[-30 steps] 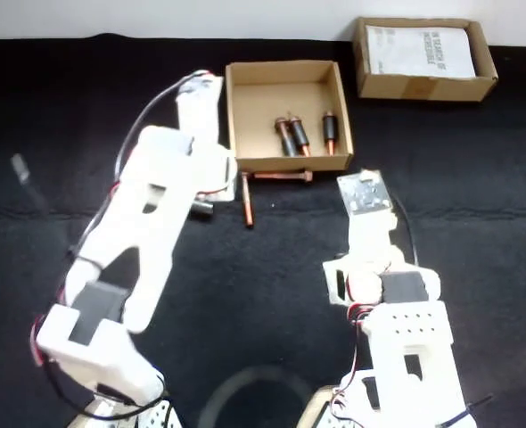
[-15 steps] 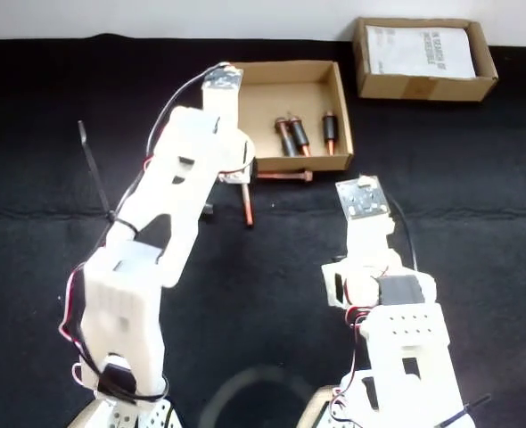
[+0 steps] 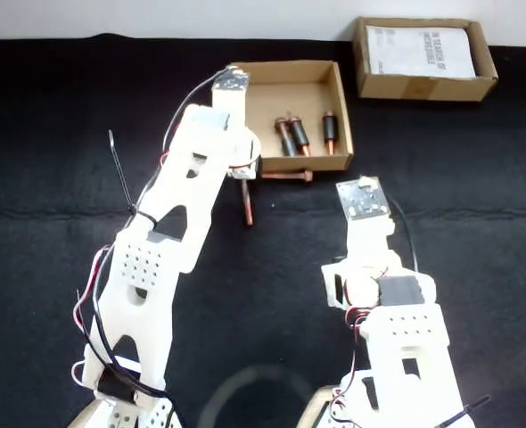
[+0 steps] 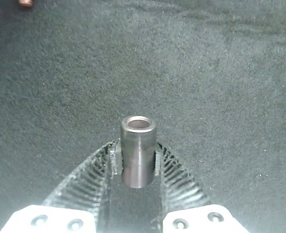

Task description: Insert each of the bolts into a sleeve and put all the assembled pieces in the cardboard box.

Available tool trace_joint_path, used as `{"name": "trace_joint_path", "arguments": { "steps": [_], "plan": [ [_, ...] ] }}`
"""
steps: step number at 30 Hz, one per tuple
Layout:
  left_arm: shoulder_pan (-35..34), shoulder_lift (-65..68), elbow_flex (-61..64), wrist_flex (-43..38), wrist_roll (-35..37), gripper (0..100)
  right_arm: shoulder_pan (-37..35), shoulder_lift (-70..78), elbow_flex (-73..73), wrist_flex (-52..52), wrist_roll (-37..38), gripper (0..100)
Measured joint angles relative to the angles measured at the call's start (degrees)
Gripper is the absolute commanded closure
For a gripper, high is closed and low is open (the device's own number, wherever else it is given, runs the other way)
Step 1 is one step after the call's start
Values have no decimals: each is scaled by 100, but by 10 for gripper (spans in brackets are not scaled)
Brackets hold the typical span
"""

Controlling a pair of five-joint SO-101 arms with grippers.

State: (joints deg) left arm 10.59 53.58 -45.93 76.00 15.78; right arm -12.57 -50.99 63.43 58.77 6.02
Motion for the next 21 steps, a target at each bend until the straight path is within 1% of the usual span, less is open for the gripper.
{"name": "trace_joint_path", "arguments": {
  "steps": [9, 11, 14, 16, 18, 21],
  "plan": [
    [35, 607, -897, 923, 9, 777, 0, 0, 0, 0, -18, 991],
    [35, 686, -1020, 976, 9, 816, 0, 0, 0, 0, -18, 991],
    [35, 800, -1196, 1029, 9, 966, 0, 0, 0, 0, -18, 991],
    [79, 818, -1275, 1037, 18, 957, 0, 0, 0, 0, -18, 991],
    [123, 826, -1336, 1037, 9, 997, 0, 0, 0, 0, -18, 991],
    [123, 862, -1600, 1204, 18, 992, 62, 0, 0, 0, -18, 991]
  ]
}}
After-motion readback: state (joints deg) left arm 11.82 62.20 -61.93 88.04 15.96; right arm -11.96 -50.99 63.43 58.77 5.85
